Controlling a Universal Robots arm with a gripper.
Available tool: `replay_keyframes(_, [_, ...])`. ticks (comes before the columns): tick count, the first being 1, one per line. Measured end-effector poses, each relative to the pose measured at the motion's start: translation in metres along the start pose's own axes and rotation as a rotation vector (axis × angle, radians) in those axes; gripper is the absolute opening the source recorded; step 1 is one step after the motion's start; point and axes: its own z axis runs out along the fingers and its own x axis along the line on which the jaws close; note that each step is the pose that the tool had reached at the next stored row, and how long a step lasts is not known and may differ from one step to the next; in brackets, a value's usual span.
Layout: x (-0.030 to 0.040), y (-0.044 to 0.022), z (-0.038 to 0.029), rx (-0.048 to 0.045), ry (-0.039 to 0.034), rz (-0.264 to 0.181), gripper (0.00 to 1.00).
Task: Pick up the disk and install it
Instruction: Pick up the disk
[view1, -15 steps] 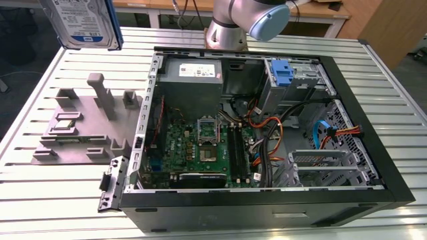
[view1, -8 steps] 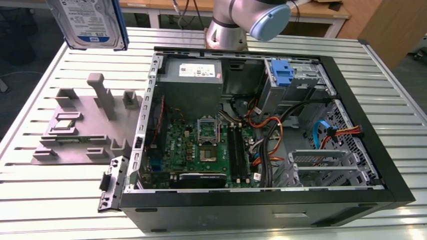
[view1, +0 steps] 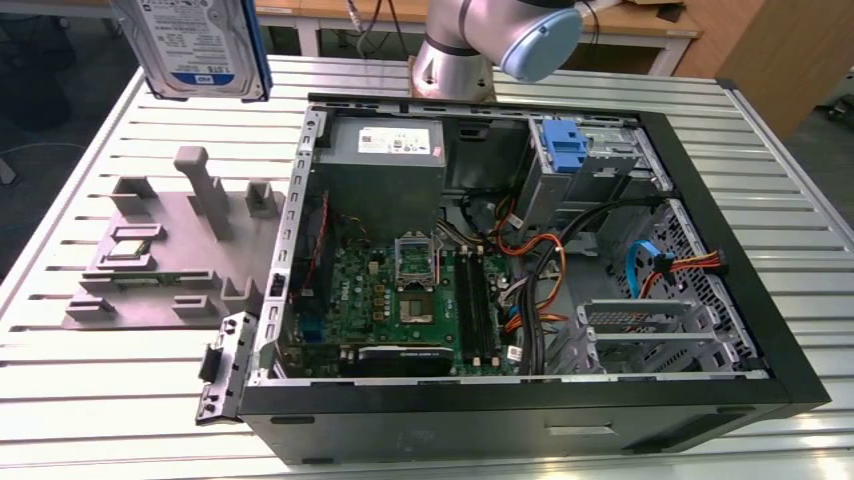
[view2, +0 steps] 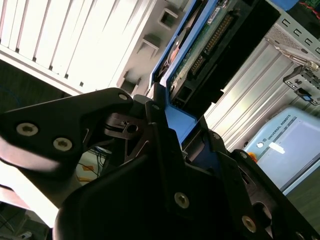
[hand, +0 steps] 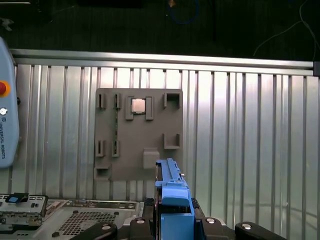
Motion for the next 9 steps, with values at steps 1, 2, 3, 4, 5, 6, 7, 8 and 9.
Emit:
replay_keyframes(1, [0.0,-0.001,0.0,0.0,0.0,0.0,0.36])
replay_keyframes(2, [0.0,-0.0013,0.0,0.0,-0.0001,0.0,0.36])
replay_keyframes(3, [0.0,-0.0013,0.0,0.0001,-0.0001,0.0,0.36])
replay_keyframes(4, [0.0,-0.0013,0.0,0.0001,-0.0001,0.0,0.36])
replay_keyframes(5, [0.0,-0.0014,0.0,0.0,-0.0001,0.0,0.36])
replay_keyframes(6, [0.0,-0.0015,0.0,0.0,0.0,0.0,0.36])
replay_keyframes(7, [0.0,-0.0015,0.0,0.0,0.0,0.0,0.36])
replay_keyframes(8, [0.0,-0.0015,0.0,0.0,-0.0001,0.0,0.36])
replay_keyframes(9, [0.0,-0.0016,0.0,0.0,0.0,0.0,0.36])
